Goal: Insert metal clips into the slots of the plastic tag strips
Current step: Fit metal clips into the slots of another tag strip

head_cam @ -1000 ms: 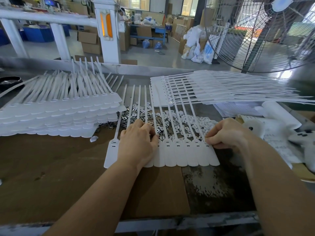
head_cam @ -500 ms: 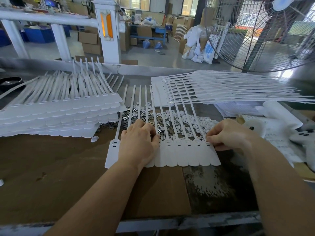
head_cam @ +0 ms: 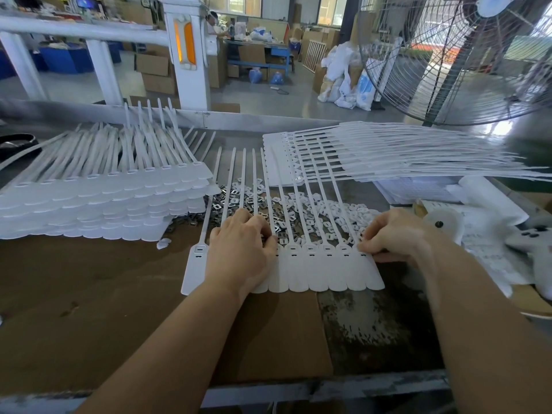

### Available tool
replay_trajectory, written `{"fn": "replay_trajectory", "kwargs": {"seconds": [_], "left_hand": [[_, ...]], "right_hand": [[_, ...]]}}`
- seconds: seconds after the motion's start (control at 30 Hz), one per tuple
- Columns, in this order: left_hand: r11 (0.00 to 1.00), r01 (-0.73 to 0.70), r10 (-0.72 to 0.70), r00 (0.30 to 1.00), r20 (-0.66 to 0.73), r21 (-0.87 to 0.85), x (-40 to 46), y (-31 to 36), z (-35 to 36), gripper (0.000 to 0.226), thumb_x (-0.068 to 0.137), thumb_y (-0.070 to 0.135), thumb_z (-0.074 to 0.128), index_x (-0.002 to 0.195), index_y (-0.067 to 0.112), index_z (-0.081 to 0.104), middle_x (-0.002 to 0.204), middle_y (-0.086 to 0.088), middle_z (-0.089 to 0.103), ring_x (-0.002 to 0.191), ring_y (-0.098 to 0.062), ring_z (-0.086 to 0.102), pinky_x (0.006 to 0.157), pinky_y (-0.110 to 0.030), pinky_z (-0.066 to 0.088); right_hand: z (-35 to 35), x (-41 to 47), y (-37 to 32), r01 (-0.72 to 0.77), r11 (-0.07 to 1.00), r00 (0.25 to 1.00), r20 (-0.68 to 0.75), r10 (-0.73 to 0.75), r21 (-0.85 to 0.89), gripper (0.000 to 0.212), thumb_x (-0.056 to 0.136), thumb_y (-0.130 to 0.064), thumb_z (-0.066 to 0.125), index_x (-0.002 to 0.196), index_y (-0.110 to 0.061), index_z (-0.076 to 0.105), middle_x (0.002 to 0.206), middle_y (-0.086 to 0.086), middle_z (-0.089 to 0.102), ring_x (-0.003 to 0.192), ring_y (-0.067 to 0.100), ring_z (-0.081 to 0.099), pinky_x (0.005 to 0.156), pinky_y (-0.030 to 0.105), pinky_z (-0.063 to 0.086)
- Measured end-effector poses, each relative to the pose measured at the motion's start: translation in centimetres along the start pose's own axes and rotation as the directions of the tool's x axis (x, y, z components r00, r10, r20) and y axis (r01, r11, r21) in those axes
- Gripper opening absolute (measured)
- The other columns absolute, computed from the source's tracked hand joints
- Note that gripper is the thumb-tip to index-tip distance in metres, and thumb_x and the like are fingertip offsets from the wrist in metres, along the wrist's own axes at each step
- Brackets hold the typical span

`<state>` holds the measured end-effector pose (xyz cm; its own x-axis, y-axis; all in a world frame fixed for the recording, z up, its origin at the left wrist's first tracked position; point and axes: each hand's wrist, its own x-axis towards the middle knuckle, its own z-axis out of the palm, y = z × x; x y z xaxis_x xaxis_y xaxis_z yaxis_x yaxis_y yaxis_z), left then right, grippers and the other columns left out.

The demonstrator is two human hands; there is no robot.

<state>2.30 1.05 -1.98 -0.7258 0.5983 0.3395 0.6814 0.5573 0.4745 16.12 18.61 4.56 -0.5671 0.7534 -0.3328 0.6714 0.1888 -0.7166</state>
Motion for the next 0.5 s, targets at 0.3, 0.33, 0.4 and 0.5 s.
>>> {"fn": "replay_trajectory", "kwargs": {"seconds": [0.3,0.33,0.4,0.5], "left_hand": [[0.995,0.043,-0.040,0.998,0.038,-0.093,0.0,0.1,-0.6,0.014,0.089,0.038,0.056,0.096,0.027,0.062,0.096,0.011,0.042,0.101,-0.015,0.048,0.094,-0.034,0.036],[0.991,0.054,-0.050,0.998,0.039,-0.121,0.0,0.2,-0.8,0.010,0.089,0.037,0.057,0.092,0.028,0.060,0.095,0.011,0.042,0.099,-0.015,0.049,0.095,-0.035,0.038],[0.980,0.076,-0.070,0.997,0.035,-0.185,0.1,0.3,-1.0,0.005,0.088,0.033,0.059,0.085,0.031,0.056,0.092,0.013,0.043,0.092,-0.012,0.048,0.093,-0.035,0.040],[0.933,0.143,-0.139,0.990,0.037,-0.331,0.5,0.3,-1.4,0.008,0.089,0.028,0.060,0.081,0.028,0.057,0.092,0.009,0.050,0.081,-0.010,0.050,0.077,-0.028,0.042]], "right_hand": [[0.6,-0.6,0.9,0.185,0.958,0.955,-0.190,-0.227,-0.217,0.020,0.070,-0.008,0.080,0.062,-0.016,0.064,0.067,-0.001,0.063,0.070,0.015,0.061,0.069,0.033,0.054],[0.8,-0.7,0.7,0.209,0.938,0.934,-0.227,-0.275,-0.275,0.020,0.072,-0.011,0.079,0.061,-0.020,0.064,0.068,-0.005,0.062,0.070,0.012,0.059,0.069,0.033,0.051],[1.6,-0.9,0.2,0.267,0.905,0.885,-0.287,-0.366,-0.331,0.018,0.075,-0.013,0.076,0.065,-0.022,0.064,0.072,-0.008,0.062,0.069,0.008,0.057,0.067,0.028,0.046],[3.5,-1.1,-0.7,0.349,0.887,0.834,-0.331,-0.441,-0.303,0.017,0.078,-0.011,0.073,0.070,-0.022,0.064,0.075,-0.005,0.065,0.073,0.011,0.061,0.071,0.031,0.051]]}}
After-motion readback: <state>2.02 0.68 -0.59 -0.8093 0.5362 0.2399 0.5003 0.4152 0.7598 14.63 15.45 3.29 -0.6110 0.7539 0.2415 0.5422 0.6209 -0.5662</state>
